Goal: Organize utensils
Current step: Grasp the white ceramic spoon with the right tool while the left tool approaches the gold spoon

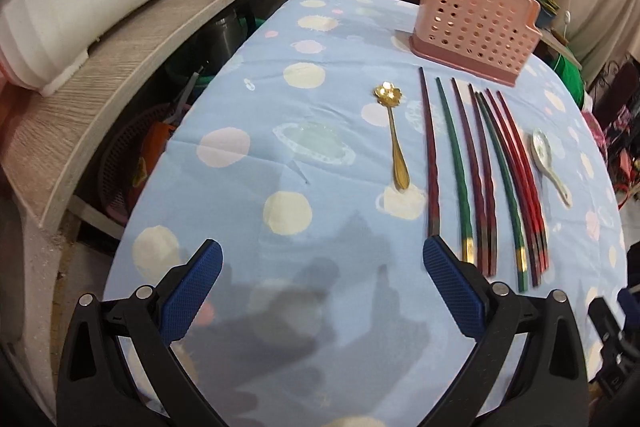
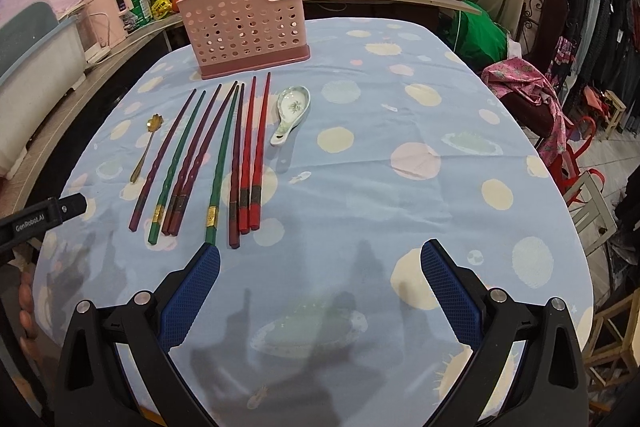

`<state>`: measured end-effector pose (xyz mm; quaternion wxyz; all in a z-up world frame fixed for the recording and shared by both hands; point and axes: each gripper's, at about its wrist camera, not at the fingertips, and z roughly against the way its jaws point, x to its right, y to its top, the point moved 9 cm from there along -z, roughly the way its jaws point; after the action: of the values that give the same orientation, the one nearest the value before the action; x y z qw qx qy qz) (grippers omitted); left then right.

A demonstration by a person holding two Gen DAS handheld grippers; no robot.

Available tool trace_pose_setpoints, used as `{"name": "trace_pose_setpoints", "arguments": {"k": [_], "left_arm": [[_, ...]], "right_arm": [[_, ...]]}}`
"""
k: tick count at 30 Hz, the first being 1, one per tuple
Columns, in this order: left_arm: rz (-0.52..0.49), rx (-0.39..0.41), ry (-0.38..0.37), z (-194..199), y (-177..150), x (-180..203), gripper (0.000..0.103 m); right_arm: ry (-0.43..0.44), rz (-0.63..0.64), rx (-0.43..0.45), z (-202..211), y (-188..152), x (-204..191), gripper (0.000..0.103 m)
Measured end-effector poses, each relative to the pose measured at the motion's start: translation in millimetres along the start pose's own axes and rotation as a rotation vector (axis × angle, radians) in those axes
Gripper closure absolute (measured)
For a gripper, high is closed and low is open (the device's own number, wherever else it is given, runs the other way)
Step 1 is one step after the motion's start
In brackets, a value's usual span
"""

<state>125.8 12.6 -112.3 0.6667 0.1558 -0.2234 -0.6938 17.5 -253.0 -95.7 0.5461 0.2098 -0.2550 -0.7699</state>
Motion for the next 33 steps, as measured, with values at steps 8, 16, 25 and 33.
{"name": "trace_pose_setpoints", "arguments": {"k": [8,16,25,33], "left_arm": [[-0.046,-0.007,-0.028,-29.2,22.0,22.5,0.012],[-0.067,-0.044,-0.049,-52.7,28.5,38.0,0.020],[-0.070,-0.051,-0.034,-62.9,36.3,38.3,0.020],[-0.068,-0.065,-0.038,-71.3,37.9,37.5,0.020]], "right_arm": [[0.024,-0.034,-0.004,-21.0,21.6,2.6,0.007],[0.080,-0.056,-0.001,-41.7,50.6,-2.2,0.022],[0.174,-0.099,-0.057,-82.0,72.2,-16.4,0.067],[0.224,-0.124,-0.110,-106.0,67.9,-23.2,0.091]]}}
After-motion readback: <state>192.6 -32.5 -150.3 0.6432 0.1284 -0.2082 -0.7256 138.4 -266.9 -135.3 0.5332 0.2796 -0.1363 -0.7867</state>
